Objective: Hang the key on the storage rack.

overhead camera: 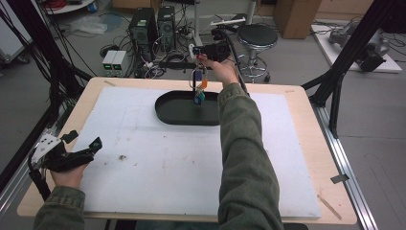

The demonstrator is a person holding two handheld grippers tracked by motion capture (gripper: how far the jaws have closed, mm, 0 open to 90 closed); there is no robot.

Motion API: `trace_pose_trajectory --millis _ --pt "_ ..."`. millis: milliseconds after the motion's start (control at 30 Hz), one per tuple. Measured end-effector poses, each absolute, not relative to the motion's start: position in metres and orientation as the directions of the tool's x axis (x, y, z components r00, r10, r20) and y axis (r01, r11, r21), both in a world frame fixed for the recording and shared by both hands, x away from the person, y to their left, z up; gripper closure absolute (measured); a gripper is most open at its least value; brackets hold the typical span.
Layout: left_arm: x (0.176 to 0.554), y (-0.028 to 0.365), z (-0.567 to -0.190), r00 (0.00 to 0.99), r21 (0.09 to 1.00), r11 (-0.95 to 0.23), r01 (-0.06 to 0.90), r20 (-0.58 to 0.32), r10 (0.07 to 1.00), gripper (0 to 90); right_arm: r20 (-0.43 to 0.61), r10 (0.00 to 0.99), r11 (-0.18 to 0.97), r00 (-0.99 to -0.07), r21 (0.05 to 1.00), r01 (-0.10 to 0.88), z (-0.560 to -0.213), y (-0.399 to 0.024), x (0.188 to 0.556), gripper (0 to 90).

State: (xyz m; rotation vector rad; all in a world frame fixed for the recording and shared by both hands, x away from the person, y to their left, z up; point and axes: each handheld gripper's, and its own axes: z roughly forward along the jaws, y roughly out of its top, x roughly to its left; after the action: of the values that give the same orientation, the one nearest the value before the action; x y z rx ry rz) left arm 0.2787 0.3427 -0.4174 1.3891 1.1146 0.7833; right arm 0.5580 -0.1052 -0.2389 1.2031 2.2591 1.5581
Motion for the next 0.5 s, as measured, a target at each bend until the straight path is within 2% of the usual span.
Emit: trace_pose_trajectory --millis 200,267,433,500 --pt "0.279 0.343 -0.417 0.331 0.979 0.087 0.183 -0.145 0.932 1.8 0.305 0.688 0.156 -0.659 0.824 0.544 -0.241 -0.106 0.559 83.4" --pt "0.279 0.343 -0.417 0.331 0.979 0.087 0.183 -0.144 0.933 1.8 0.310 0.685 0.156 -0.659 0.822 0.548 -0.240 -0.108 0.558 79.9" --pt "0.278 0.343 -0.417 0.330 0.979 0.087 0.183 -0.144 0.933 1.8 0.330 0.673 0.147 -0.662 0.817 0.557 -0.236 -0.114 0.555 67.4" --pt "0.278 0.343 -0.417 0.329 0.979 0.087 0.184 -0.145 0.933 1.8 0.329 0.672 0.147 -0.663 0.819 0.555 -0.234 -0.116 0.553 55.1"
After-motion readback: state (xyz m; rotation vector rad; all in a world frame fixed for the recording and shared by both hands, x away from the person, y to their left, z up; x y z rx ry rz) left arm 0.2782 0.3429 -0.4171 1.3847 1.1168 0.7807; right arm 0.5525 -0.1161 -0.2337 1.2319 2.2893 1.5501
